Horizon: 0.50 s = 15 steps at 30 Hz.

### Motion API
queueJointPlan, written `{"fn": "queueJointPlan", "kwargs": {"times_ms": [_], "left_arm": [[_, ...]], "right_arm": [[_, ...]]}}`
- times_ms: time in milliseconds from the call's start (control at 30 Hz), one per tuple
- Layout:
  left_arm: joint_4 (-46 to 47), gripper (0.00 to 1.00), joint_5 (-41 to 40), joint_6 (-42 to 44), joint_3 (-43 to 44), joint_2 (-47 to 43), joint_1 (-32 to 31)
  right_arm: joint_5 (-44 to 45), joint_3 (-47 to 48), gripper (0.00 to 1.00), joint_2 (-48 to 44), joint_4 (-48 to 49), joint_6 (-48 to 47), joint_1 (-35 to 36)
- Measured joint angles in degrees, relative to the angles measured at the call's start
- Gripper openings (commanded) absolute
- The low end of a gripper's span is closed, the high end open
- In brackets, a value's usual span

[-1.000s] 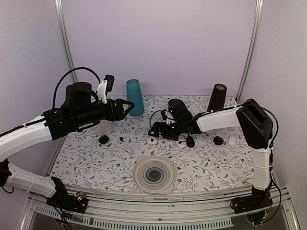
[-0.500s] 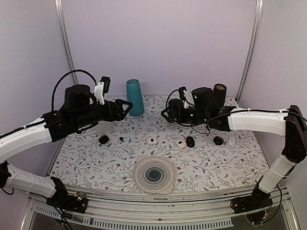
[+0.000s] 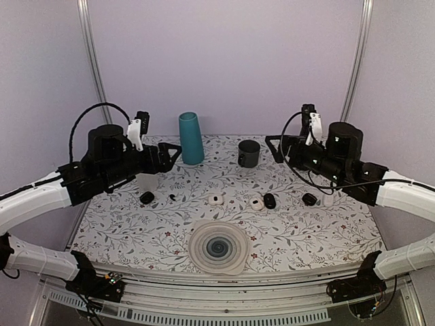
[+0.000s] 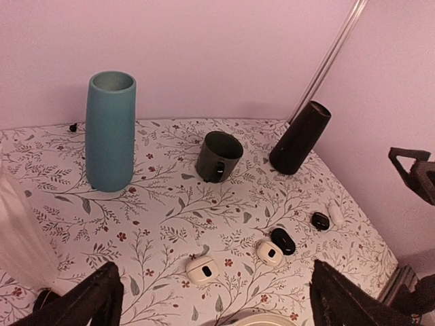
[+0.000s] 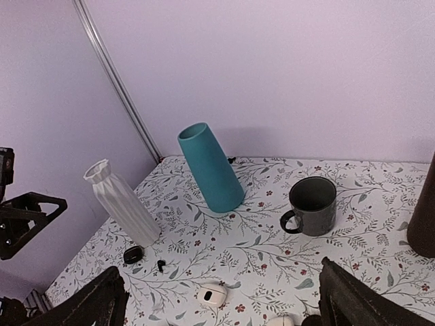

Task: Insert the wireless bluetooth earbuds into the charging case
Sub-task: Reset both arms

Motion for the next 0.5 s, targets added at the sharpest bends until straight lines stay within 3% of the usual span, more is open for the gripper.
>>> {"fn": "queueJointPlan", "kwargs": {"times_ms": [333,500], "left_arm": [[3.1,0.96,-3.1,1.4,-5.4,-1.7,0.1],[6.6,0.96,-8.7,2.4,-11.2,-2.5,0.6]], "right_arm": [[10.3,-11.1,0.99,-15.4,-0.5,-4.0,0.0],[15.3,-20.6,0.99,-19.8,0.4,-6.3,-2.1]]}}
